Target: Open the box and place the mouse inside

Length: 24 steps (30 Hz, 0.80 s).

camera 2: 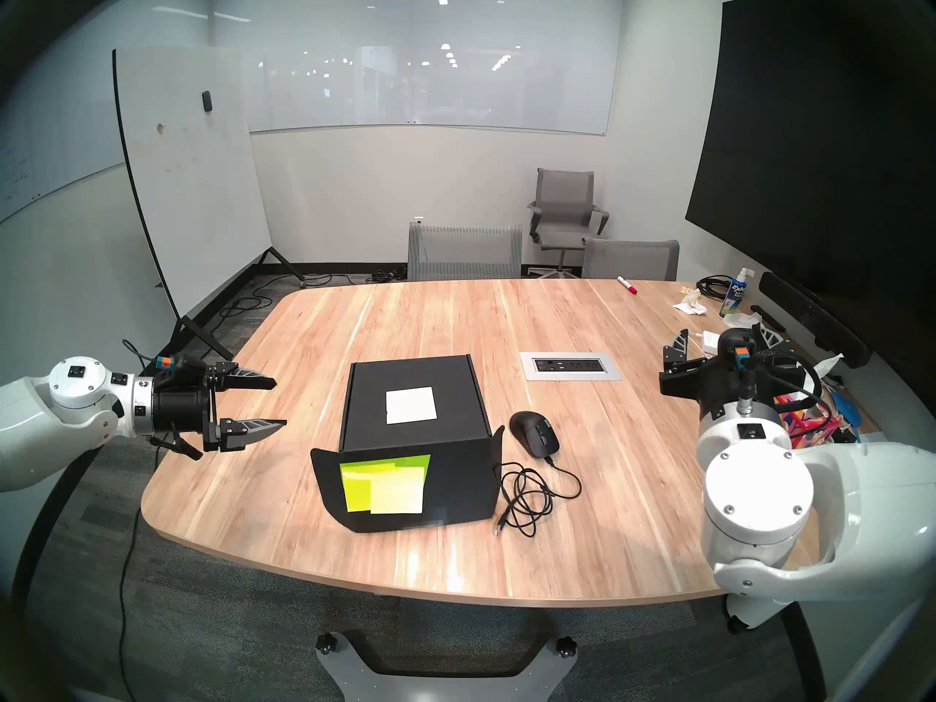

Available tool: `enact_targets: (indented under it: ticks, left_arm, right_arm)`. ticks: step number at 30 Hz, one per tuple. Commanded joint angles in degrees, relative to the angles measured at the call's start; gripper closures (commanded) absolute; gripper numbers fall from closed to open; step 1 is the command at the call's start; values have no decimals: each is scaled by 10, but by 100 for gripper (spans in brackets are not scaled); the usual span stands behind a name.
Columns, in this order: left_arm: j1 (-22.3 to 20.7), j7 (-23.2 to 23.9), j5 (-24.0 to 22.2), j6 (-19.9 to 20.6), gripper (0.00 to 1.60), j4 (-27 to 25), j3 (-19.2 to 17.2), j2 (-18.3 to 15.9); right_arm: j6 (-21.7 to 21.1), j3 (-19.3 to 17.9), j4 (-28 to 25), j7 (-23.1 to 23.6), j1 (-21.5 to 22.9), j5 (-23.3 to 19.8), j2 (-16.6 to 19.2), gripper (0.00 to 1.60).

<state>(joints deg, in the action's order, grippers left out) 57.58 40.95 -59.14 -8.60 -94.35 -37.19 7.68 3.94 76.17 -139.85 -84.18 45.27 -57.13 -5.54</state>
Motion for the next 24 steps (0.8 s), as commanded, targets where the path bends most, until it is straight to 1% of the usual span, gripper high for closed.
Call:
enact_targets:
  ticks: [1,11,24]
  left_arm:
    - [-7,0,-1,-2,0,-1,-6,-1]
    - [-7,-1,-1,-2,0,-1,-5,-1]
    - [-8,-2,-1,-2,0,-2,-4,-1]
  right_arm:
    - [38,-5,-2,-3,10,36,-2,0]
    - [97,-1,-2,-5,7,74,-2,0]
    - [186,2,-2,-2,5,127,-2,0]
